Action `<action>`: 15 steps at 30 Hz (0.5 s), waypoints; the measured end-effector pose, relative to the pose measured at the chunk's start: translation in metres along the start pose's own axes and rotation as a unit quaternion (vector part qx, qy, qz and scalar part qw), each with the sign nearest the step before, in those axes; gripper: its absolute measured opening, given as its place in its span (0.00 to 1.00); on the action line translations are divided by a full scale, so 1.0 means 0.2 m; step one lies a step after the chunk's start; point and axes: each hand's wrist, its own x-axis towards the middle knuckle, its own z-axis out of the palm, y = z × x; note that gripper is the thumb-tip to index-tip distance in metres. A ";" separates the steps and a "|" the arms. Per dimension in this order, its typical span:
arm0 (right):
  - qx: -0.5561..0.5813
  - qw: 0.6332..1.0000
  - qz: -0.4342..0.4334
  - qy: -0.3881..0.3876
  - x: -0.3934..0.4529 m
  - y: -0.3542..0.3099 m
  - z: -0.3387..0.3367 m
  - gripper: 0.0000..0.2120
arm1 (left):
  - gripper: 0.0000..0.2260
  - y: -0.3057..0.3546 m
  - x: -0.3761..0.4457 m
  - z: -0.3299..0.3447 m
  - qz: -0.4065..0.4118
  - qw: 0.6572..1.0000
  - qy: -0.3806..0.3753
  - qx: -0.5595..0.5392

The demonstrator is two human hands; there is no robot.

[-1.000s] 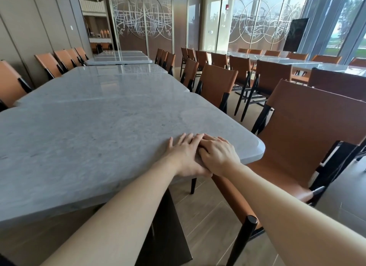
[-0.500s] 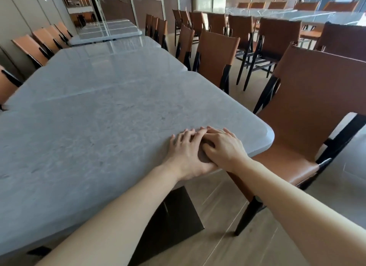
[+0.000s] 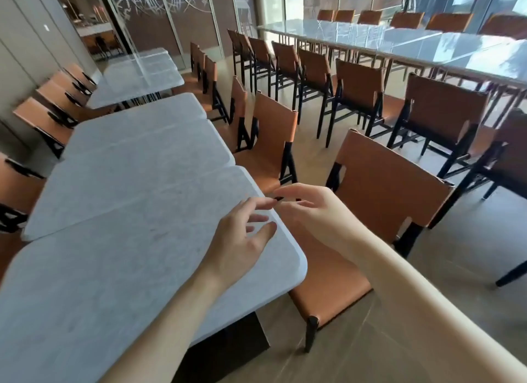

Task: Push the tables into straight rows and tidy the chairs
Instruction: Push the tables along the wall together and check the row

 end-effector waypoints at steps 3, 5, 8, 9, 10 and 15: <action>0.044 0.998 -0.024 0.037 -0.12 -0.20 -0.37 0.14 | 0.11 0.43 0.04 0.06 0.026 0.998 0.045 -0.031; 0.038 0.998 -0.035 0.047 -0.16 -0.30 -0.60 0.14 | 0.11 0.65 0.10 0.12 0.031 0.994 0.080 -0.061; 0.031 0.997 -0.048 0.053 -0.23 -0.40 -0.90 0.14 | 0.11 0.94 0.20 0.21 0.048 0.989 0.102 -0.096; 0.032 0.997 -0.048 0.058 -0.24 -0.43 -0.98 0.14 | 0.11 1.02 0.24 0.24 0.053 0.988 0.104 -0.104; 0.037 0.996 -0.048 0.064 -0.26 -0.46 -1.06 0.13 | 0.10 1.10 0.27 0.27 0.056 0.987 0.105 -0.111; 0.077 0.990 -0.051 0.104 -0.30 -0.51 -1.31 0.08 | 0.12 1.35 0.39 0.42 0.065 0.984 0.107 -0.126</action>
